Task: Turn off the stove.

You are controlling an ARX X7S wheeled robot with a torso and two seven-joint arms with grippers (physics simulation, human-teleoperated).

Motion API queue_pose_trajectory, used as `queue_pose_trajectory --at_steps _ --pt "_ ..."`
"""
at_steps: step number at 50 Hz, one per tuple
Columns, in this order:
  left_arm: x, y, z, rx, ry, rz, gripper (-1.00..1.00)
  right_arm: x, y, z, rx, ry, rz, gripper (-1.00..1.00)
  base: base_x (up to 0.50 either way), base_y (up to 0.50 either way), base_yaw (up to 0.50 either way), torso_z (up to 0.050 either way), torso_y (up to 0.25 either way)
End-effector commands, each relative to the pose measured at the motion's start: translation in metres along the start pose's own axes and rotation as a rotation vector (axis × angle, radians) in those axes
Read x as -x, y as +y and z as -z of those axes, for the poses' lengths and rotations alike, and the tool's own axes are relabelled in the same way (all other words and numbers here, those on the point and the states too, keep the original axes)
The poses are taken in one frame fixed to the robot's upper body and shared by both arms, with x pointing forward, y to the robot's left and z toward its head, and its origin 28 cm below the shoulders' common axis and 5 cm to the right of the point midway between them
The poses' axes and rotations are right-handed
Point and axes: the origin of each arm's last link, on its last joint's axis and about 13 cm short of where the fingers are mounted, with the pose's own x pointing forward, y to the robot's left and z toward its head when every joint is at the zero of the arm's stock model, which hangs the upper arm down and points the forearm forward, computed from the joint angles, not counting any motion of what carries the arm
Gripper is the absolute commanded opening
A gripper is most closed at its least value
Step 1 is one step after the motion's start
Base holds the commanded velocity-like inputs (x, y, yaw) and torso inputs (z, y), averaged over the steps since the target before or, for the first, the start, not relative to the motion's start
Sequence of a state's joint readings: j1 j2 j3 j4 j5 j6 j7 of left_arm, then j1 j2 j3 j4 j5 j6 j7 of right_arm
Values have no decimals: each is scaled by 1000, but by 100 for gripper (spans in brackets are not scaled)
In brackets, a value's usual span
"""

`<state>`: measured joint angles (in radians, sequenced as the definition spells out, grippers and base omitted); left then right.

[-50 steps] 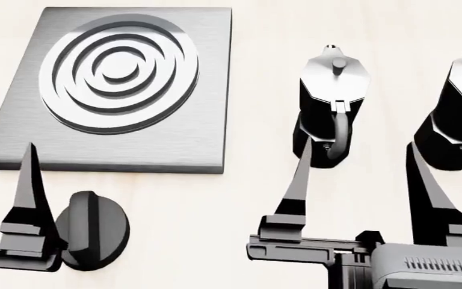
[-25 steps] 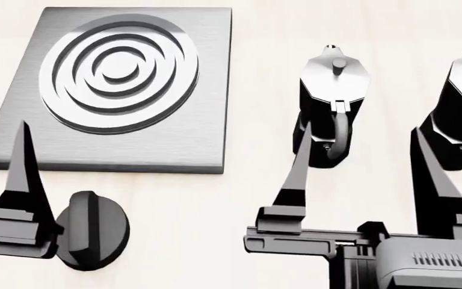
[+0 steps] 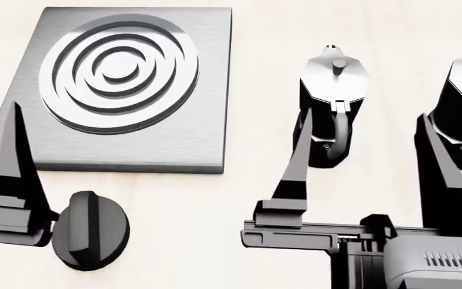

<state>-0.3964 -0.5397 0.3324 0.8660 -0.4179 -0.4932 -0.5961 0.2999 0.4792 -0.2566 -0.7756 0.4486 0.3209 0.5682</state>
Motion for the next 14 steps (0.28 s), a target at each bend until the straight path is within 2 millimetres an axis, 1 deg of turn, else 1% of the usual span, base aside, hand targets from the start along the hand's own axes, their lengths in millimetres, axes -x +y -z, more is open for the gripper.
queue_pose_trajectory --at_steps 1,14 --pt "-6 2 -7 26 -37 1 100 -3 0 -8 -20 -37 -11 100 0 0 0 0 0" --pt "-8 2 -14 26 -58 4 100 -5 2 -14 -30 -54 -16 100 0 0 0 0 0"
